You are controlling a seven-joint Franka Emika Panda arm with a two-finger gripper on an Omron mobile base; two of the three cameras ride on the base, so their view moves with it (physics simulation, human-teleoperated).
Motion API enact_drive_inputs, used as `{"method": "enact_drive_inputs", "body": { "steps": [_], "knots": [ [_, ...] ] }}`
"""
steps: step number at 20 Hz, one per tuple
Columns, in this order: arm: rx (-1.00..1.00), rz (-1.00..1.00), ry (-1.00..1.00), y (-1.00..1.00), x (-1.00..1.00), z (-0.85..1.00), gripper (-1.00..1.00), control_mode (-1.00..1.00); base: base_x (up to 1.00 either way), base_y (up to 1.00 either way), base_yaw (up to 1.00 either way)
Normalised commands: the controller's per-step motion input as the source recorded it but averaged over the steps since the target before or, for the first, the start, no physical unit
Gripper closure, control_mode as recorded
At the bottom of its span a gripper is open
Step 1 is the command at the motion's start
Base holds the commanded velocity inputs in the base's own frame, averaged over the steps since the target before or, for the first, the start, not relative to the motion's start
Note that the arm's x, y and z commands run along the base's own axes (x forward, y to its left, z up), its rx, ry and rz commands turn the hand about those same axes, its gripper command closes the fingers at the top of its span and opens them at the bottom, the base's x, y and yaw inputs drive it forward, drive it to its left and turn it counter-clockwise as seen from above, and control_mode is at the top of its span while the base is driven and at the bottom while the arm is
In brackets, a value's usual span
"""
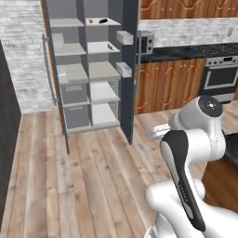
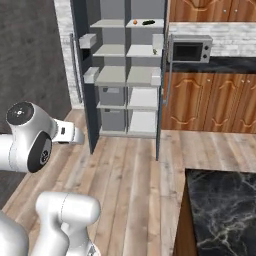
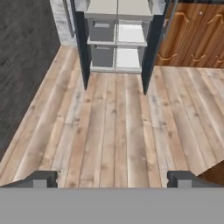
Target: Gather the cucumber and carrot from the fridge and place them on a tray on the dining counter. Then gather the chicken drumstick and fish from the fridge and place them on the other tray.
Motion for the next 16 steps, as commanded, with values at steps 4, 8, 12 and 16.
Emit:
{"method": "enact_drive_inputs", "body": {
  "steps": [4, 8, 12, 16],
  "knots": [
    [0.0, 0.0, 0.0, 0.0, 0.0, 0.0, -1.0, 1.0, 1.0, 0.11, -0.02],
    [0.0, 0.0, 0.0, 0.0, 0.0, 0.0, -1.0, 1.0, 1.0, 0.11, -0.01],
    [0.0, 0.0, 0.0, 0.0, 0.0, 0.0, -1.0, 1.0, 1.0, 0.1, -0.01],
    [0.0, 0.0, 0.0, 0.0, 0.0, 0.0, -1.0, 1.0, 1.0, 0.07, 0.0]
  ]
}}
